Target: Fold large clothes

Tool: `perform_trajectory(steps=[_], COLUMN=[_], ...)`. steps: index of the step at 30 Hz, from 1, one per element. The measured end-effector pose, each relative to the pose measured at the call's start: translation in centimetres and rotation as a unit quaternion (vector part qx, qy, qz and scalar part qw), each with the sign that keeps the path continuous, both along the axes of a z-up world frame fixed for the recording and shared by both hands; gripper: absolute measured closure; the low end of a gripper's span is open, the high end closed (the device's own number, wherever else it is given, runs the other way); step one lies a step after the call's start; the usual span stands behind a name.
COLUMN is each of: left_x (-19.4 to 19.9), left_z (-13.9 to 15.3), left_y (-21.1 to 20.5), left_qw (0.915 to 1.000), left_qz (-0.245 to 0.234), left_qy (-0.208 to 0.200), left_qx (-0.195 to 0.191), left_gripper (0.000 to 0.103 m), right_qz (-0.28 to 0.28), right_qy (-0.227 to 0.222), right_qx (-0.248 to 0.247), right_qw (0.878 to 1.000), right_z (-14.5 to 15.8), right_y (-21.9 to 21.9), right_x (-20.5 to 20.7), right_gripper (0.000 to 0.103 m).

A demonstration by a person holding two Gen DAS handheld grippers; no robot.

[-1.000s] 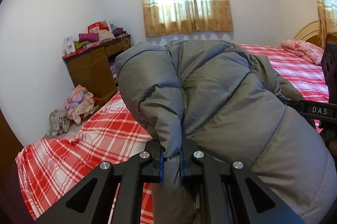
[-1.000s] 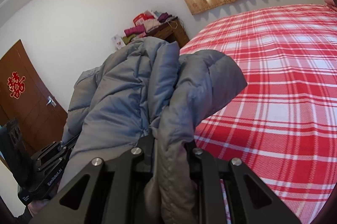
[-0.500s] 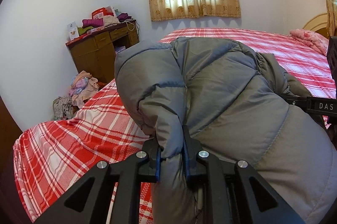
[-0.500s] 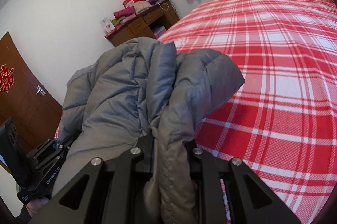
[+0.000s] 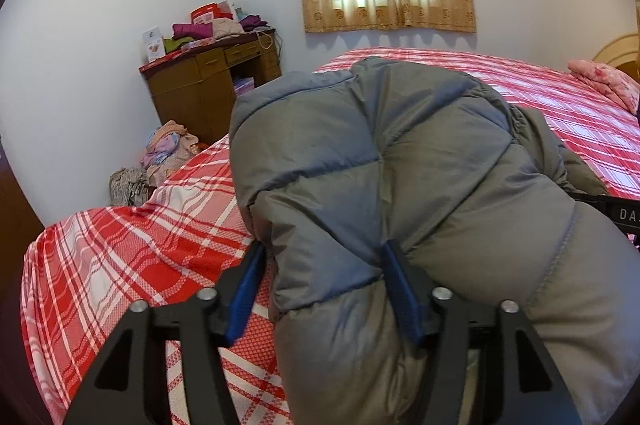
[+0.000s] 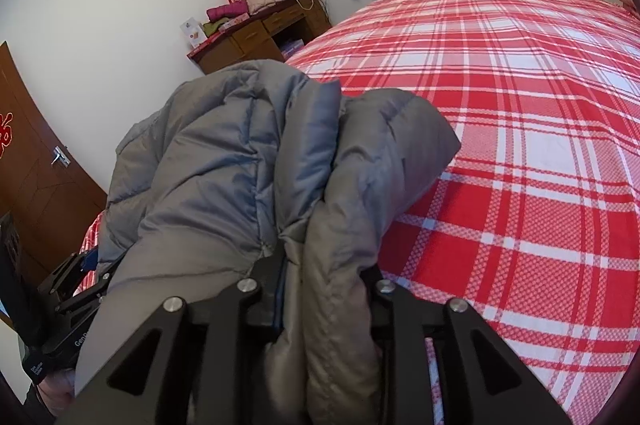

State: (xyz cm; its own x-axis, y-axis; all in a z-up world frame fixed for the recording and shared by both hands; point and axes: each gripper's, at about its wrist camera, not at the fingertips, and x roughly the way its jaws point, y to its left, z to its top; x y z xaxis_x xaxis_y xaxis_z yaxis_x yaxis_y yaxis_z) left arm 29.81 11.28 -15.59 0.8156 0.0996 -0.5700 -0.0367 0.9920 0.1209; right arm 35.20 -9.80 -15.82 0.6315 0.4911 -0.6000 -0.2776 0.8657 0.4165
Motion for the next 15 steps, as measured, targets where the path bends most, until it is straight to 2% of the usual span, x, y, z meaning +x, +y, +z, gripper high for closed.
perform_trajectory(steps=[3, 9, 15], left_x=[0.1, 0.0, 0.1], left_z=[-0.4, -0.9, -1.1], left_y=[0.7, 1.2, 1.7], left_qw=[0.9999, 0.9996, 0.9989], left_qz=[0.008, 0.016, 0.026], left_qy=[0.001, -0.005, -0.002], left_qx=[-0.012, -0.021, -0.038], left_gripper=[0.029, 0.024, 0.018], right_qz=[-0.001, -0.011, -0.017], right_qy=[0.000, 0.004, 0.005], right_qx=[-0.004, -0.007, -0.012], right_qw=[1.000, 1.000, 1.000], right_z=[0.0, -0.3, -0.4], right_y=[0.1, 0.1, 0.1], right_x=[0.1, 0.4, 0.4], right_gripper=[0.072, 0.059, 0.055])
